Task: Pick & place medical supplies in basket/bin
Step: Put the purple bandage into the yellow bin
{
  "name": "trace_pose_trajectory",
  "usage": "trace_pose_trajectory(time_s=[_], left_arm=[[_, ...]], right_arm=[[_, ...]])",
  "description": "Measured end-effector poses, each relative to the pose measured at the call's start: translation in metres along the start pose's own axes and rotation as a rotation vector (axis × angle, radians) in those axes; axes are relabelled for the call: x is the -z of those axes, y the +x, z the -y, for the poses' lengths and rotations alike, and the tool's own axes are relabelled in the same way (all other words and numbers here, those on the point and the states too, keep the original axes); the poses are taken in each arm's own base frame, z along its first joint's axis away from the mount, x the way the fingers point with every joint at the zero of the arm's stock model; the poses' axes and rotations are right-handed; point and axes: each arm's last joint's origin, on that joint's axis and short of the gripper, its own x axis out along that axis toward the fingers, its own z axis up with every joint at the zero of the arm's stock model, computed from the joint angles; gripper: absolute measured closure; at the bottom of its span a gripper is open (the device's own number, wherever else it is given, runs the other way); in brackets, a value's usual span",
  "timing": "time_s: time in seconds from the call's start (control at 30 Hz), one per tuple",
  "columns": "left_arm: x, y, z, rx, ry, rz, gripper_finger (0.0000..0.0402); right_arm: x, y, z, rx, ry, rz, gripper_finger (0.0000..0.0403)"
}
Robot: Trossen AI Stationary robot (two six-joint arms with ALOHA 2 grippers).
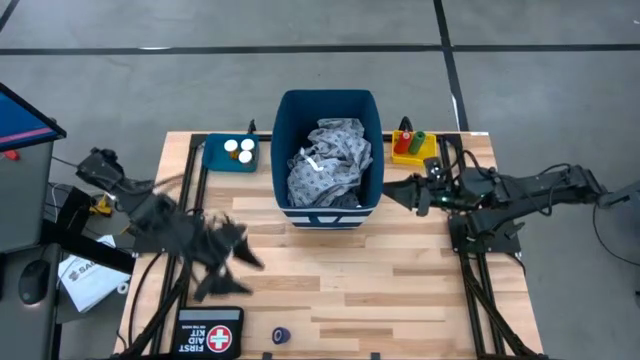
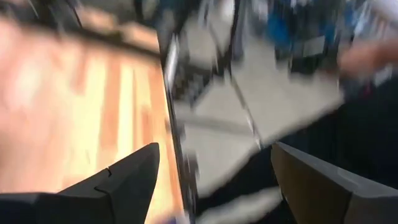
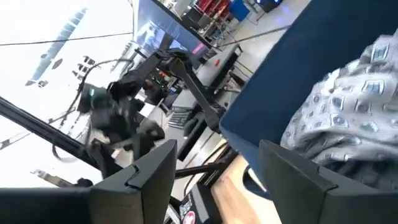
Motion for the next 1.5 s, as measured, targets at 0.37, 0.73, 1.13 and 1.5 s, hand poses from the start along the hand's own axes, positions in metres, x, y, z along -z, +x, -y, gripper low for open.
trace_pose_trajectory(time_s=[0.37, 0.73, 1.13, 1.5], left_arm=[[0.095, 0.046, 0.030, 0.053, 0.288, -0.626, 0.0100], [0.130, 0.088, 0.021, -0.098, 0.419, -0.719, 0.0100], [0.173, 0.135, 0.013, -0.384, 0.242, -0.603, 0.0101], [0.212, 0.137, 0.005, -0.392, 0.178, -0.463, 0.0102]], right_arm=[[0.010, 0.015, -0.012, -0.098, 0.107, 0.017, 0.0179], [0.021, 0.020, -0.019, -0.116, 0.123, 0.028, 0.0179], [0.011, 0.007, -0.026, -0.193, 0.150, 0.040, 0.0179], [0.006, -0.007, -0.030, -0.232, 0.164, 0.032, 0.0179]])
